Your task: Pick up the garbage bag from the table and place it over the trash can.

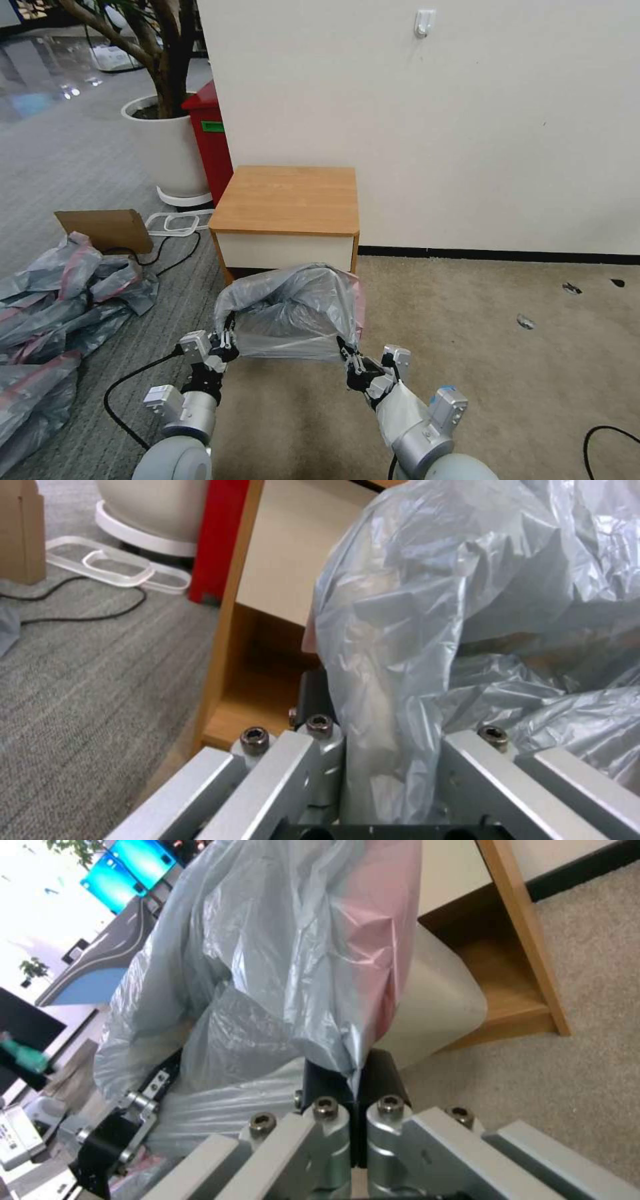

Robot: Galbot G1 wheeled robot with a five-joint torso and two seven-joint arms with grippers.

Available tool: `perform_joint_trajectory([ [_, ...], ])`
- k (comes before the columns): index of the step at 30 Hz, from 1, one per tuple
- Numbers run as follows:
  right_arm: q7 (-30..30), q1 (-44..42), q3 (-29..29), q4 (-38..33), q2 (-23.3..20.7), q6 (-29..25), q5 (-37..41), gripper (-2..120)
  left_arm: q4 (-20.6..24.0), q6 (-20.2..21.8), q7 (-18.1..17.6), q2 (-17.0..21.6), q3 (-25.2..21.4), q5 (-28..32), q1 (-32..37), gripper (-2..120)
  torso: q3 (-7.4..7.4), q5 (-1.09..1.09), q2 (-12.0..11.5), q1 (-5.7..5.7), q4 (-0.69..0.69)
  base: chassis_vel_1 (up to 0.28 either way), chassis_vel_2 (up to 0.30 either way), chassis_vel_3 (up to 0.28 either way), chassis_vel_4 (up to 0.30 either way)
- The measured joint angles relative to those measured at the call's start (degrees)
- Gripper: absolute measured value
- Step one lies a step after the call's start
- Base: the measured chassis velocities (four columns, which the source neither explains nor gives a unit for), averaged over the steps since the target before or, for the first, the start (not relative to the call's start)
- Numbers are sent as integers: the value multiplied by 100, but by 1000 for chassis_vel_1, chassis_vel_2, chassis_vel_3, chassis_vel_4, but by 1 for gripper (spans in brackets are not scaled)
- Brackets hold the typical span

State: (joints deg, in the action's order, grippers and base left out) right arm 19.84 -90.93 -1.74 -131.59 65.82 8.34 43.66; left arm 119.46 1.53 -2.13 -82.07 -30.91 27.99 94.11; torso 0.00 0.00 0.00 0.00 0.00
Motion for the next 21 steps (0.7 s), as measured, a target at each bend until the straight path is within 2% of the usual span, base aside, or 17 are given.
perform_joint_trajectory([
  [7, 2, 21, -19, 172, 32, -106, -133, 0, 136, 97, -19, -5, 38, 131, 47, 5, 0, 0, 0, 0, 0, 0, 0, 0, 0],
  [13, 3, 130, -69, 369, 3, -164, -322, 0, 272, 323, -22, 15, 53, 581, 124, 5, 0, 0, 0, 0, 0, 0, 0, 0, 0],
  [16, 32, 125, -95, 483, -34, -212, -795, 10, 299, 405, -52, 5, 73, 695, 138, 5, 0, 1, 0, 0, 0, 0, 0, 0, 0],
  [17, 32, 125, -95, 483, -34, -212, -795, 10, 299, 405, -52, 5, 73, 695, 138, 5, 0, 1, 0, 0, 0, 0, 0, 0, 0],
  [19, 21, 99, -115, 597, -52, -276, -1473, 20, 302, 463, -83, -4, 99, 769, 127, 5, 0, 0, 0, 0, 0, 0, 0, 0, 0],
  [21, 12, 87, -127, 645, -58, -309, -1686, 20, 302, 474, -90, -5, 101, 783, 123, 5, 0, 0, 0, 0, 1, 0, 0, 0, 0],
])
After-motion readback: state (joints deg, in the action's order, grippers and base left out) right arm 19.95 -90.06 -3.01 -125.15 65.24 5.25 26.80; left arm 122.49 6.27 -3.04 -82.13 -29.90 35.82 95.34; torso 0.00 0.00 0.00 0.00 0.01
